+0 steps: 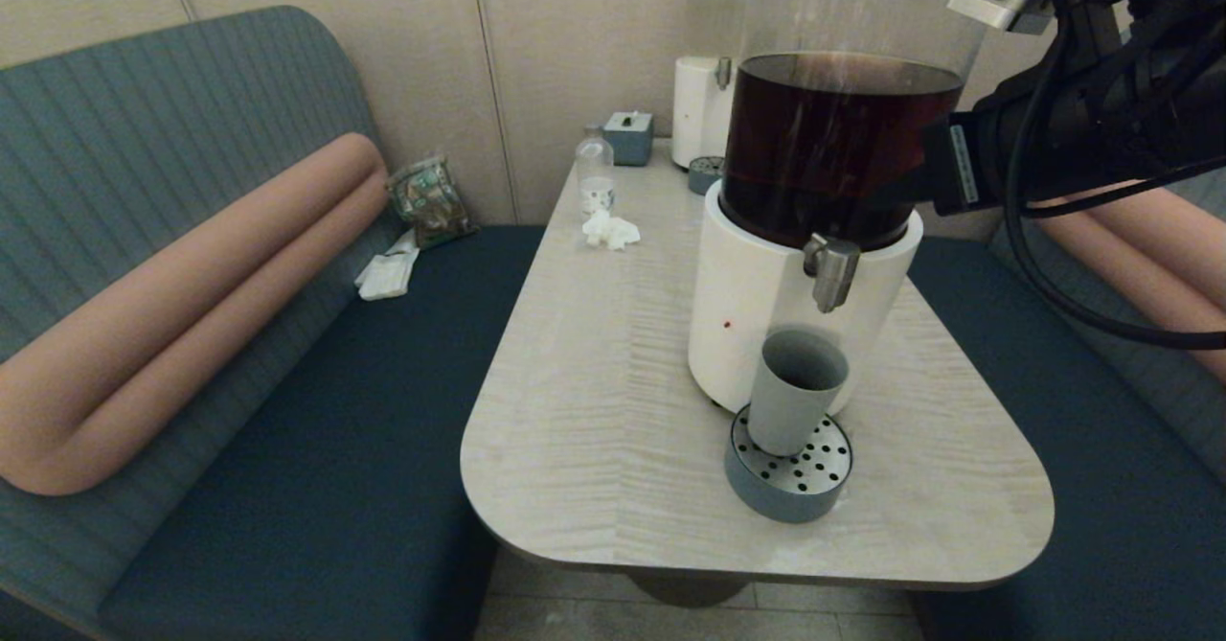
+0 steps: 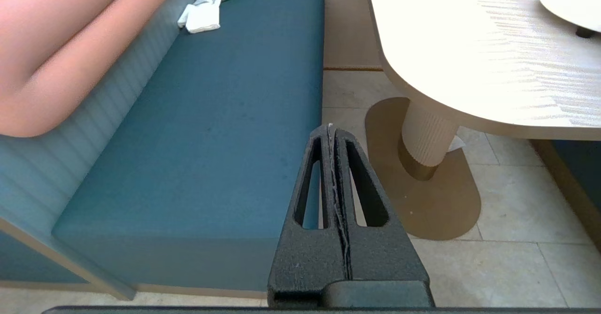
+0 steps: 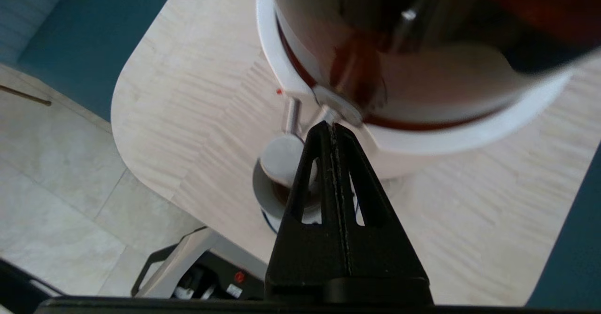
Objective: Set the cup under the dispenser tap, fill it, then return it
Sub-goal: Turn on the faucet
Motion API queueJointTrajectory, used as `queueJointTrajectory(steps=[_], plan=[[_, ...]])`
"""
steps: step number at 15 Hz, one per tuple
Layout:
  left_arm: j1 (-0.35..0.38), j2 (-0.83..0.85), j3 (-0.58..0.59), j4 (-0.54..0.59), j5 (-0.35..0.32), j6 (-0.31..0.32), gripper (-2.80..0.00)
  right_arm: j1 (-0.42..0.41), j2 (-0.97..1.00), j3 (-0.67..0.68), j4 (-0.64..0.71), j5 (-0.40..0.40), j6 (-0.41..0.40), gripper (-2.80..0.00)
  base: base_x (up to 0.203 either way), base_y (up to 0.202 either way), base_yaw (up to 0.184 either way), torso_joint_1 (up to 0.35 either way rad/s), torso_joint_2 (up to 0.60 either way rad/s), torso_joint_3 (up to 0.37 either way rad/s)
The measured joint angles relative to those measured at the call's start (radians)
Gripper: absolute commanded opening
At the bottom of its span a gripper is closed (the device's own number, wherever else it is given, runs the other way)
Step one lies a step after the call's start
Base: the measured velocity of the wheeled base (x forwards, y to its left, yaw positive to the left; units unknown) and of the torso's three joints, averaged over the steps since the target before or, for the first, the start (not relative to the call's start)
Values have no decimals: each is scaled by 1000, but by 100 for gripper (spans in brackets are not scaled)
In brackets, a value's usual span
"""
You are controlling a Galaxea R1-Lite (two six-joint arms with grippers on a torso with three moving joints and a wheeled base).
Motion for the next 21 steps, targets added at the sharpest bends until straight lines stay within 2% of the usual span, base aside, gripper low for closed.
queueJointTrajectory(steps=[3, 21], plan=[[0, 0, 0, 0, 0, 0, -280, 12, 21, 0, -21, -38, -1, -280, 0, 0, 0, 0, 0, 0], [0, 0, 0, 0, 0, 0, -280, 16, 88, 5, -39, -37, -6, -280, 0, 0, 0, 0, 0, 0]])
